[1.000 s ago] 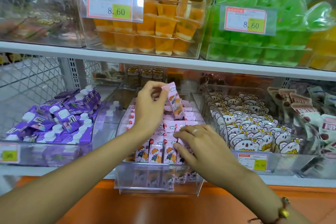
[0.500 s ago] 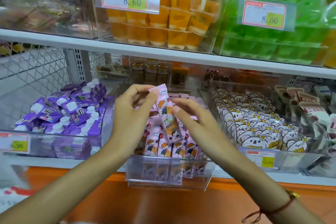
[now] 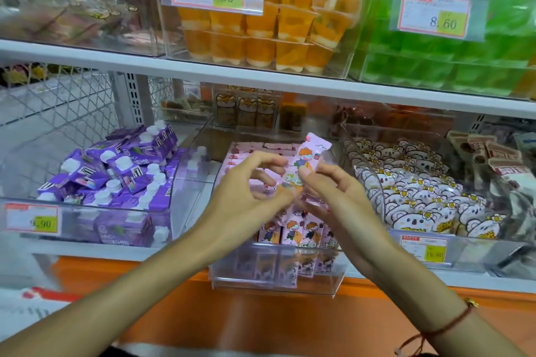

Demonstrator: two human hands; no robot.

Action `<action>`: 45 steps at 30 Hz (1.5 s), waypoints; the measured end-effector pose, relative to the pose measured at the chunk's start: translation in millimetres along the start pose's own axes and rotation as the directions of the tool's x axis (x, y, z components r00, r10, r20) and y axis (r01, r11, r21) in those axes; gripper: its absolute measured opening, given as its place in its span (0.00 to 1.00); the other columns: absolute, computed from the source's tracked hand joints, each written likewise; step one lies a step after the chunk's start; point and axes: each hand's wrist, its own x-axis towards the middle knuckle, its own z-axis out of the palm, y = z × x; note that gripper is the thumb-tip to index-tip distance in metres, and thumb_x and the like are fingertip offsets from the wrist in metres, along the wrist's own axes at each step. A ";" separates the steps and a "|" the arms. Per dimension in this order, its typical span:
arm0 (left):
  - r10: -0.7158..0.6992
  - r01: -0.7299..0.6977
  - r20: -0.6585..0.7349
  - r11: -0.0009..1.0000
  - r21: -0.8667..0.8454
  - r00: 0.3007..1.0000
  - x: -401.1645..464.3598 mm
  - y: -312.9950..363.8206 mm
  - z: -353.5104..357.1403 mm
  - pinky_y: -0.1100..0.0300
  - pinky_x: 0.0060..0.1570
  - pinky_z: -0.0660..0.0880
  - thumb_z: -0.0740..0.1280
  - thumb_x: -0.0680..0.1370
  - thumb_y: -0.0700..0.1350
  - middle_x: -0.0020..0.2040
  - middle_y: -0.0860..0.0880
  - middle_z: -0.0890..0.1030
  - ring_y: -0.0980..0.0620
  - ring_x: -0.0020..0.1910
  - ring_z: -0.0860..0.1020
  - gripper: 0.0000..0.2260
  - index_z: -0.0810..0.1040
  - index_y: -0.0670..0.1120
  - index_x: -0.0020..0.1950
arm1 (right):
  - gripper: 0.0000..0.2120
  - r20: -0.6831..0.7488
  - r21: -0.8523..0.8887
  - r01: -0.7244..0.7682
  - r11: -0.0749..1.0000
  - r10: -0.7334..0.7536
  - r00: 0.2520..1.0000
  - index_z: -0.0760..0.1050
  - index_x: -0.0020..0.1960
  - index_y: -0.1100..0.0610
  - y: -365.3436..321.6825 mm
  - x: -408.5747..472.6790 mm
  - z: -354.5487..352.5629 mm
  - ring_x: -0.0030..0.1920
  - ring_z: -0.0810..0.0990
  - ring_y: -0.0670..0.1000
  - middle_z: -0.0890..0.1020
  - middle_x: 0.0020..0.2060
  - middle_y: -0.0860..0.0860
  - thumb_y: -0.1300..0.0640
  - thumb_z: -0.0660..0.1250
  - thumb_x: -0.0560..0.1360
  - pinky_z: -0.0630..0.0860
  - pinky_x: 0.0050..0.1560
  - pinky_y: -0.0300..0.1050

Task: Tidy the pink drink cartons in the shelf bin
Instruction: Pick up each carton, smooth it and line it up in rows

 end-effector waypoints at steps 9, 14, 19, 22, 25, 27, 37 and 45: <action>0.158 -0.151 0.001 0.946 0.287 0.987 -2.3 4.8 0.1 0.63 0.53 0.77 0.70 0.75 0.53 0.55 0.67 0.78 0.68 0.54 0.77 0.16 0.67 0.64 0.58 | 0.13 0.156 0.061 0.041 0.997 -0.050 0.986 0.76 0.61 0.59 -5.7 -4.8 -9.4 0.58 0.79 0.48 0.82 0.56 0.52 0.58 0.62 0.78 0.75 0.60 0.45; 0.205 -0.194 0.010 0.911 0.364 0.979 -3.6 3.1 2.3 0.55 0.59 0.73 0.69 0.75 0.52 0.60 0.64 0.76 0.63 0.60 0.74 0.15 0.71 0.60 0.60 | 0.09 0.042 -0.096 0.188 0.977 -0.185 0.982 0.79 0.56 0.56 -2.3 -4.7 -6.0 0.54 0.82 0.46 0.84 0.51 0.50 0.59 0.68 0.75 0.78 0.56 0.40; 0.254 -0.211 -0.070 0.904 0.372 0.965 -0.1 3.3 0.8 0.71 0.49 0.72 0.69 0.73 0.57 0.54 0.66 0.77 0.65 0.55 0.75 0.15 0.74 0.61 0.59 | 0.12 0.061 -0.180 0.265 0.947 -0.258 0.964 0.78 0.57 0.50 0.5 -4.9 -2.3 0.54 0.81 0.43 0.84 0.52 0.45 0.59 0.69 0.74 0.78 0.54 0.37; 0.147 -0.133 -0.049 0.966 0.221 0.988 2.5 4.3 -1.0 0.71 0.51 0.74 0.68 0.77 0.50 0.55 0.66 0.78 0.67 0.57 0.75 0.16 0.74 0.60 0.65 | 0.15 0.141 -0.221 0.262 0.939 -0.235 0.962 0.75 0.60 0.42 -1.2 -4.5 -3.4 0.53 0.80 0.37 0.82 0.54 0.37 0.57 0.66 0.77 0.77 0.50 0.31; -0.074 0.074 0.011 0.997 -0.020 0.997 5.7 8.3 -0.8 0.71 0.42 0.77 0.67 0.78 0.48 0.50 0.61 0.82 0.65 0.50 0.80 0.13 0.78 0.56 0.62 | 0.13 0.133 -0.273 0.201 0.941 -0.170 0.976 0.74 0.60 0.42 -0.9 -2.6 -6.3 0.48 0.81 0.39 0.81 0.54 0.40 0.55 0.64 0.78 0.77 0.45 0.30; -0.239 0.250 0.079 0.947 -0.200 0.968 6.4 11.9 -1.3 0.72 0.36 0.76 0.67 0.77 0.49 0.45 0.56 0.85 0.63 0.44 0.82 0.09 0.81 0.52 0.56 | 0.12 0.082 -0.284 0.131 0.950 -0.112 0.990 0.75 0.61 0.46 -0.4 -2.5 -8.0 0.43 0.82 0.41 0.82 0.52 0.46 0.52 0.65 0.77 0.76 0.39 0.30; -0.296 0.352 0.224 0.894 -0.276 0.928 7.6 12.7 -6.7 0.70 0.39 0.78 0.67 0.78 0.47 0.47 0.53 0.86 0.59 0.45 0.84 0.11 0.80 0.49 0.60 | 0.16 0.086 -0.221 0.078 0.972 -0.061 0.994 0.72 0.64 0.48 4.3 -0.9 -9.1 0.51 0.81 0.60 0.80 0.55 0.58 0.52 0.65 0.77 0.79 0.53 0.49; 0.128 -0.116 0.161 0.990 -0.084 0.979 5.8 9.5 -5.8 0.64 0.64 0.71 0.68 0.76 0.34 0.60 0.56 0.79 0.60 0.61 0.76 0.19 0.74 0.55 0.60 | 0.18 0.142 -0.199 0.295 0.935 -0.270 0.952 0.75 0.60 0.53 1.7 -5.7 -11.6 0.59 0.78 0.43 0.81 0.56 0.48 0.67 0.69 0.73 0.77 0.52 0.34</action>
